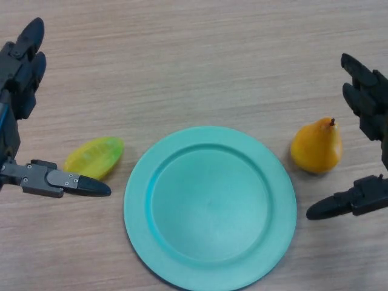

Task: Pick up the yellow pear and place it on the plate

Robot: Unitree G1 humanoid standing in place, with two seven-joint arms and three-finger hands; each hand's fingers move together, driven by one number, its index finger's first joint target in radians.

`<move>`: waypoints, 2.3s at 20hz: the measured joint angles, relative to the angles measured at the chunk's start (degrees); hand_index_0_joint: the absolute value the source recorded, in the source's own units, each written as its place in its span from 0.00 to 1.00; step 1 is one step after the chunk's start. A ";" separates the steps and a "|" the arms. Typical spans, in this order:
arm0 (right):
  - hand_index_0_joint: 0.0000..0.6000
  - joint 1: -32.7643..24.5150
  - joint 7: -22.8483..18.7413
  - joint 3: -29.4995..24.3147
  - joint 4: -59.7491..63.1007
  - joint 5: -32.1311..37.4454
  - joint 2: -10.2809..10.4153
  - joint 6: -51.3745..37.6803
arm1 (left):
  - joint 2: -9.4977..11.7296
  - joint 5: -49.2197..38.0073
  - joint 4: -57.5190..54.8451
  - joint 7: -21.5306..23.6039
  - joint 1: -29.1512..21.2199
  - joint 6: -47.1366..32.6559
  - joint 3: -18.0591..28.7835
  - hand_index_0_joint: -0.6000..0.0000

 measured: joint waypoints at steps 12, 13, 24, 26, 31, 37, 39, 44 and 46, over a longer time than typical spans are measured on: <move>0.00 -12.05 -4.56 -1.67 32.12 5.35 -4.47 -10.58 | -0.09 -1.12 0.10 0.00 1.40 -0.13 0.58 1.00; 0.00 -12.62 -4.59 -1.45 35.26 5.71 -4.47 -10.93 | -0.22 -1.06 0.11 0.01 1.52 -0.17 0.58 1.00; 0.00 -18.93 -4.61 1.23 53.93 8.15 -2.78 -17.00 | -0.28 0.95 0.11 -1.04 3.62 -0.68 5.54 1.00; 0.00 -20.46 -4.66 1.72 58.21 8.12 -2.11 -20.05 | -0.37 1.25 0.04 -1.05 4.90 -1.15 5.77 1.00; 0.75 -20.96 -4.62 3.57 60.33 8.14 -0.25 -22.96 | -1.30 1.69 0.03 -1.12 5.81 -1.92 6.00 1.00; 1.00 -22.18 -5.72 3.51 64.77 7.99 1.88 -27.07 | -1.76 1.55 -1.40 -1.48 6.12 -1.91 6.87 1.00; 1.00 -22.86 -6.12 3.51 66.09 7.98 1.87 -27.78 | -1.76 1.57 -1.49 -1.48 5.94 -1.91 6.87 1.00; 1.00 -21.96 -10.79 3.51 58.88 7.90 1.61 -27.93 | -1.75 3.84 0.10 -1.47 5.42 -1.93 6.69 1.00; 1.00 -20.84 -11.34 3.53 51.63 7.90 1.39 -27.17 | -1.74 3.67 0.12 -1.45 4.70 -1.93 6.62 1.00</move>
